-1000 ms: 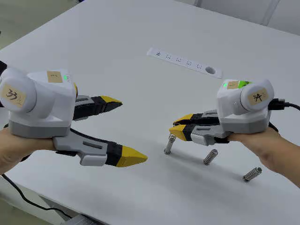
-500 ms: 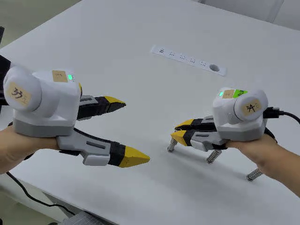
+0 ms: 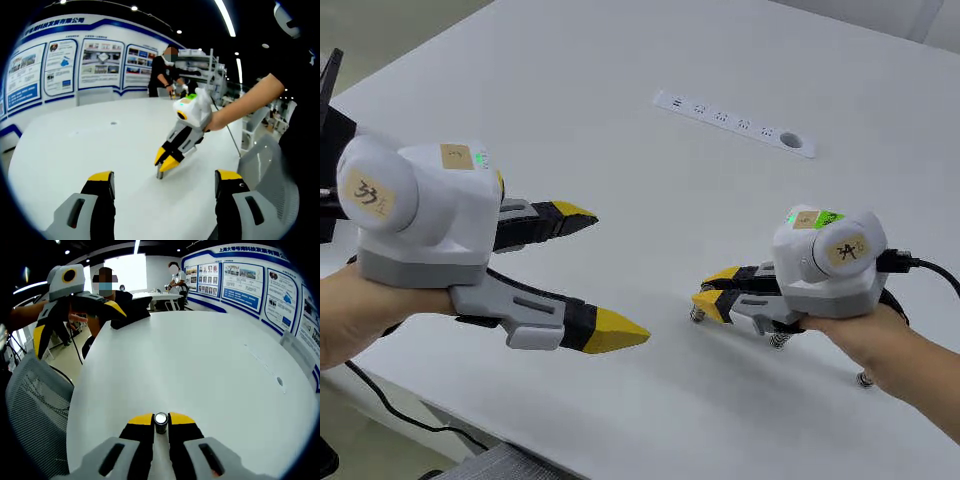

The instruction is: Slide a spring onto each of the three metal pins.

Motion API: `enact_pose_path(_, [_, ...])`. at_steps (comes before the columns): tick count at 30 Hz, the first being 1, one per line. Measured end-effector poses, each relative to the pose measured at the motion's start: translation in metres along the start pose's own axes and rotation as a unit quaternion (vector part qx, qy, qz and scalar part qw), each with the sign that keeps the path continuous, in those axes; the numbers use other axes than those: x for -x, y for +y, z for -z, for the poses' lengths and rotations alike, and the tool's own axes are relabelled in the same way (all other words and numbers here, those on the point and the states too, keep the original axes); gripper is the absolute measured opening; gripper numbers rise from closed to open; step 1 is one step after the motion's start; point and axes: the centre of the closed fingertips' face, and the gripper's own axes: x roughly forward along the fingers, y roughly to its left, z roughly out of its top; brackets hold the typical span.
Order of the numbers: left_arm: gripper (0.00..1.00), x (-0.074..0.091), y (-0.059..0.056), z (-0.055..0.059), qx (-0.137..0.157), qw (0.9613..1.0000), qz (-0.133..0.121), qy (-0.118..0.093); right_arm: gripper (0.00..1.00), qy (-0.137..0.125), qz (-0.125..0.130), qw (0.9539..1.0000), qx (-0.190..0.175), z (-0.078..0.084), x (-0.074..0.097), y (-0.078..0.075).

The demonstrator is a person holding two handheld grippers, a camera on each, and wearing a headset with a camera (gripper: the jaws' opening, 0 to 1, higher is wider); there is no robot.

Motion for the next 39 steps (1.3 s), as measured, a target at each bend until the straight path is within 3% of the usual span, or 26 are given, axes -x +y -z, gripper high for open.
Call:
enact_pose_path(13, [0.84, -0.003, -0.007, 0.001, 0.002, 1.0000, 0.003, 0.006, 0.15, 0.005, -0.002, 1.0000, -0.003, 0.002, 0.000, 0.003])
enact_pose_path(20, [0.84, -0.007, -0.010, 0.000, 0.000, 0.9999, 0.008, 0.012, 0.17, -0.013, 0.008, 0.9998, -0.010, -0.009, 0.019, -0.001])
enact_pose_path(22, [0.85, -0.009, -0.011, -0.003, 0.006, 0.9999, 0.011, 0.008, 0.18, -0.034, 0.009, 0.9992, -0.016, -0.017, 0.037, -0.002])
enact_pose_path(26, [0.85, -0.016, -0.013, -0.008, 0.007, 0.9999, 0.015, 0.004, 0.19, -0.038, 0.027, 0.9989, -0.009, -0.016, 0.064, -0.012])
enact_pose_path(31, [0.88, -0.023, -0.013, -0.018, -0.001, 0.9999, 0.015, 0.004, 0.22, -0.062, 0.047, 0.9957, -0.050, -0.014, 0.106, -0.022])
enact_pose_path(39, [0.90, -0.029, -0.015, -0.025, -0.012, 0.9997, 0.018, 0.011, 0.29, -0.084, 0.075, 0.9902, -0.083, 0.004, 0.168, -0.031])
